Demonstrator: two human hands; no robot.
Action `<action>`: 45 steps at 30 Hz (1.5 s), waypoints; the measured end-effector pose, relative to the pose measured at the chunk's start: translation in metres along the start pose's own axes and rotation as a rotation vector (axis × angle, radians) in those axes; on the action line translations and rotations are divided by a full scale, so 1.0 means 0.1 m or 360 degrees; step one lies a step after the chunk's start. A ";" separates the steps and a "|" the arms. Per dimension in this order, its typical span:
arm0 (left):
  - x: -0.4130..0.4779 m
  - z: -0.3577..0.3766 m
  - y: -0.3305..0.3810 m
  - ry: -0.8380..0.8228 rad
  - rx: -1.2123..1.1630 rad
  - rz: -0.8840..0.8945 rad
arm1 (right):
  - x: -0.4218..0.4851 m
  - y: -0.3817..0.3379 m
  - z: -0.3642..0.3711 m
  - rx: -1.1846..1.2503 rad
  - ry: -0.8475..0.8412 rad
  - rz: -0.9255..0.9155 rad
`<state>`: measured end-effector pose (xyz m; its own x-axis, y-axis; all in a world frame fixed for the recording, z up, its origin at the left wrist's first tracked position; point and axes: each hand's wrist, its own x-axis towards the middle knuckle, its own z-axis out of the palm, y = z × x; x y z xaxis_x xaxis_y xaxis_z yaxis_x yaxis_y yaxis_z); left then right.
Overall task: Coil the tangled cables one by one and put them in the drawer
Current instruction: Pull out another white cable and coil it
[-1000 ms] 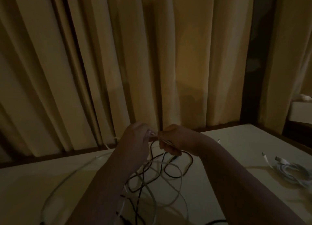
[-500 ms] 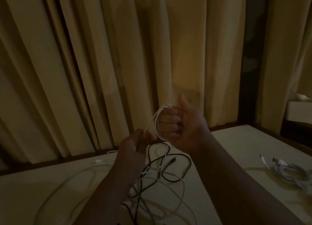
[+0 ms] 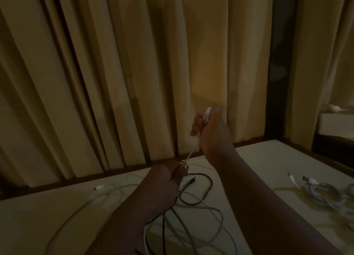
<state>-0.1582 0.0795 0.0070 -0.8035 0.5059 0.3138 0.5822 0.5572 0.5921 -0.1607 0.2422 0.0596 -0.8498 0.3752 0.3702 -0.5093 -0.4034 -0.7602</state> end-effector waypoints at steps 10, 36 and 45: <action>-0.02 -0.34 0.03 0.0209 0.0564 0.0108 | -0.21 0.22 -0.05 -0.1925 -0.0563 -0.0151; 0.01 -0.22 -0.01 0.0292 -0.0464 0.0148 | -0.15 -0.12 0.11 0.0802 -0.0848 0.0655; -0.01 -0.28 0.05 0.0221 -0.0083 0.0051 | -0.11 -0.18 0.05 0.0344 -0.0863 0.0700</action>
<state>-0.1579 0.0633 0.0300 -0.7960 0.4249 0.4310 0.6036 0.5054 0.6166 -0.1424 0.2407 0.0723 -0.9012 -0.3031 0.3099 -0.0732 -0.5983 -0.7980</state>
